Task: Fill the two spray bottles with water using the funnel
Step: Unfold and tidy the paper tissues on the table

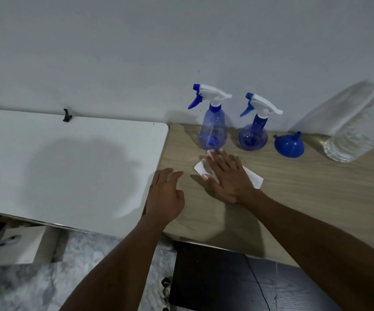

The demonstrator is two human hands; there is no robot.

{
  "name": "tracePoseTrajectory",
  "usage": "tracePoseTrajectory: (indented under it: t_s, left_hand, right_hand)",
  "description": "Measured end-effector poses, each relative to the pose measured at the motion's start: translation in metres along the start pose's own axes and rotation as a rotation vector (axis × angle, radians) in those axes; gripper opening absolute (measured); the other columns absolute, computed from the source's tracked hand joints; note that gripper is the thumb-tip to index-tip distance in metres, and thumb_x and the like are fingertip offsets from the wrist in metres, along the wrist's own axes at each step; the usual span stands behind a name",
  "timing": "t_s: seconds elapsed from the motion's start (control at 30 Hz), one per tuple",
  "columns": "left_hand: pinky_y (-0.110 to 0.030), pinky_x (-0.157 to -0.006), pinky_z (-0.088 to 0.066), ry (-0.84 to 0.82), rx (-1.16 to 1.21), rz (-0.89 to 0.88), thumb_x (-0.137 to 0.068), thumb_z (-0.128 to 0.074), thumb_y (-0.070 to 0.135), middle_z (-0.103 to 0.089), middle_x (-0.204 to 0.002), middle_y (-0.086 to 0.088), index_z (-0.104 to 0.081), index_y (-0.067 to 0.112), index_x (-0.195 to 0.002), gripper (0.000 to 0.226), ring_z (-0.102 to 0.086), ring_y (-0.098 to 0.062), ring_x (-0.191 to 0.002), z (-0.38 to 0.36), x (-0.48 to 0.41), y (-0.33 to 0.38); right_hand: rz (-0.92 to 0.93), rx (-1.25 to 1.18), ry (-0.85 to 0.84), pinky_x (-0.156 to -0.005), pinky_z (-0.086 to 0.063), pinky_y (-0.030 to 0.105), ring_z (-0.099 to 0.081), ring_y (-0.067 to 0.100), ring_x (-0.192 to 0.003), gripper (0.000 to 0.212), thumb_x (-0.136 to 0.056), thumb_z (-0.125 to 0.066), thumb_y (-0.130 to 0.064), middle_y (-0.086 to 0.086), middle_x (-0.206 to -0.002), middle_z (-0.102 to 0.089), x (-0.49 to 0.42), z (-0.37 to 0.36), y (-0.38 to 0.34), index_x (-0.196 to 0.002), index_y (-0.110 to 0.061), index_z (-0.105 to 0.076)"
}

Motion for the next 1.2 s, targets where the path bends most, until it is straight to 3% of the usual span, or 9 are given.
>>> tracePoseTrajectory:
  t_s: [0.1, 0.17, 0.3, 0.6, 0.8, 0.97, 1.2]
  left_hand:
    - [-0.046, -0.106, -0.043, 0.009, -0.015, -0.005, -0.076, -0.052, 0.018, -0.053, -0.136, -0.010, -0.058, 0.017, -0.132, 0.057, -0.044, -0.029, -0.129, -0.004, 0.002, 0.003]
    - [-0.044, -0.107, -0.043, 0.009, -0.043, -0.023, -0.076, -0.047, 0.023, -0.054, -0.136, -0.009, -0.058, 0.019, -0.133, 0.058, -0.046, -0.028, -0.129, -0.005, 0.003, 0.007]
    - [-0.044, -0.108, -0.041, -0.020, -0.033, -0.005, -0.080, -0.057, 0.017, -0.050, -0.141, -0.005, -0.055, 0.022, -0.136, 0.056, -0.041, -0.026, -0.133, -0.006, 0.008, 0.023]
    - [-0.043, -0.106, -0.042, -0.052, 0.009, 0.050, -0.079, -0.061, 0.010, -0.049, -0.142, -0.008, -0.057, 0.020, -0.135, 0.057, -0.041, -0.027, -0.134, -0.016, 0.028, 0.053]
    - [-0.044, -0.101, -0.047, -0.034, -0.005, -0.003, -0.074, -0.060, 0.010, -0.054, -0.134, -0.011, -0.061, 0.018, -0.130, 0.057, -0.047, -0.031, -0.127, -0.023, 0.044, 0.083]
    - [-0.044, -0.098, -0.050, 0.004, 0.014, 0.014, -0.074, -0.059, 0.014, -0.053, -0.133, -0.009, -0.060, 0.019, -0.129, 0.055, -0.046, -0.028, -0.127, -0.028, 0.054, 0.100]
    - [-0.044, -0.088, -0.055, -0.023, -0.077, 0.009, -0.079, -0.066, 0.013, -0.051, -0.134, -0.009, -0.057, 0.019, -0.130, 0.052, -0.046, -0.027, -0.127, -0.034, 0.083, 0.099]
  right_hand:
    - [0.133, 0.091, -0.031, -0.124, 0.002, 0.052, 0.011, 0.015, -0.155, 0.075, -0.098, -0.008, -0.068, -0.004, -0.169, 0.002, 0.002, -0.004, 0.002, -0.161, -0.027, -0.008]
    - [0.128, 0.124, -0.057, -0.124, -0.002, 0.053, 0.009, 0.013, -0.155, 0.073, -0.099, -0.010, -0.067, -0.007, -0.169, 0.003, 0.005, -0.009, 0.013, -0.161, -0.029, -0.004]
    - [0.026, 0.083, -0.003, -0.124, -0.008, 0.052, 0.002, 0.012, -0.156, 0.078, -0.096, -0.007, -0.069, -0.005, -0.169, -0.004, 0.019, -0.005, 0.029, -0.161, -0.027, -0.006]
    - [-0.346, 0.032, 0.103, -0.124, -0.004, 0.053, 0.001, 0.014, -0.156, 0.083, -0.095, -0.005, -0.074, -0.003, -0.169, -0.003, 0.100, 0.011, 0.098, -0.161, -0.024, -0.007]
    - [-0.207, -0.057, 0.133, -0.121, -0.009, 0.058, -0.006, 0.025, -0.156, 0.075, -0.095, -0.005, -0.070, 0.000, -0.167, -0.014, 0.109, 0.023, 0.091, -0.158, -0.031, -0.015]
    - [-0.072, 0.040, -0.003, -0.119, 0.004, 0.065, 0.010, 0.034, -0.154, 0.068, -0.096, -0.010, -0.070, 0.001, -0.169, -0.001, 0.097, 0.015, 0.076, -0.157, -0.043, -0.003]
    - [-0.020, 0.041, -0.049, -0.123, 0.004, 0.057, 0.011, 0.027, -0.155, 0.080, -0.095, -0.011, -0.073, 0.003, -0.169, 0.000, 0.062, 0.010, 0.066, -0.160, -0.027, -0.006]
Point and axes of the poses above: each hand's wrist, its own x-axis away from the middle knuckle, its own z-axis out of the back of the hand, y = z × x, the point moved 3 cm from there along -x, towards the middle knuckle
